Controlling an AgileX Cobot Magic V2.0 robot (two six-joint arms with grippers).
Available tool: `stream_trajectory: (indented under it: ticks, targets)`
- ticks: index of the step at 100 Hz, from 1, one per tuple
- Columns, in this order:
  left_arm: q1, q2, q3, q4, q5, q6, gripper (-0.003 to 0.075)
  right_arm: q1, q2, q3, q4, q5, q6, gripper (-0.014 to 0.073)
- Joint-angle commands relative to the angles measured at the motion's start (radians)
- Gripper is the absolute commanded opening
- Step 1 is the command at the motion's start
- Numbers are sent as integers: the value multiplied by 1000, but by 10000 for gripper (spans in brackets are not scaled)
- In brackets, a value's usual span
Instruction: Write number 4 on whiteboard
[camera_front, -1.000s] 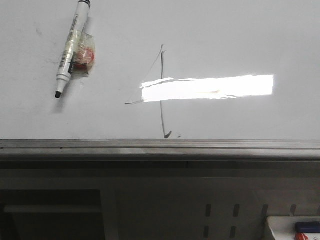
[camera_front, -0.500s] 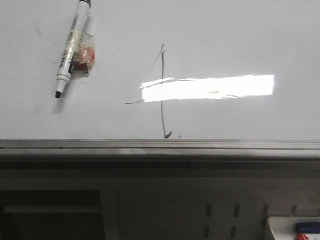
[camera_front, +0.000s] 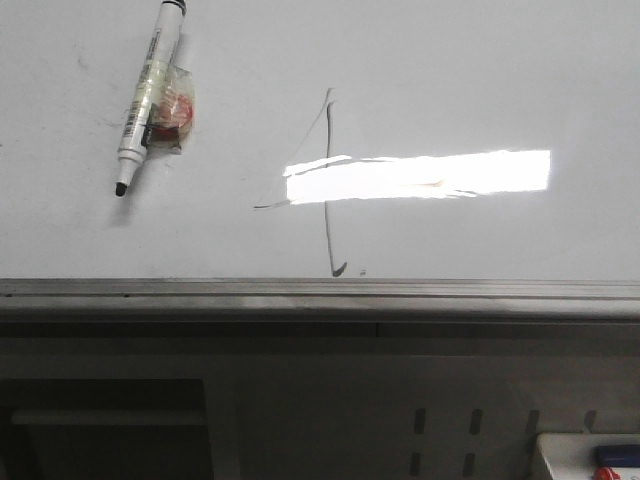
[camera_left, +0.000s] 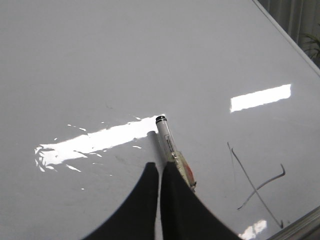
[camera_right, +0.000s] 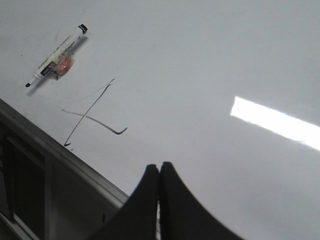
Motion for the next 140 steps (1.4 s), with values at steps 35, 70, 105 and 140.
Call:
stream_trajectory:
  ticks: [35,70,105,140]
  targets:
    - [424,0,207,943,4,-1102,-20,-6,17,-20,-19,-73,7,-45]
    - [522,-171,205,939,397,-1102,-20,-6,17,-20,-19,-73,7,-45]
    - [569,-246,205,884,529,-1104,-20,-6,17,-20,-19,-73,7,-45]
    - [569,-246,205,884,529,-1104,-20,-6,17,-20,-19,-73,7,-45]
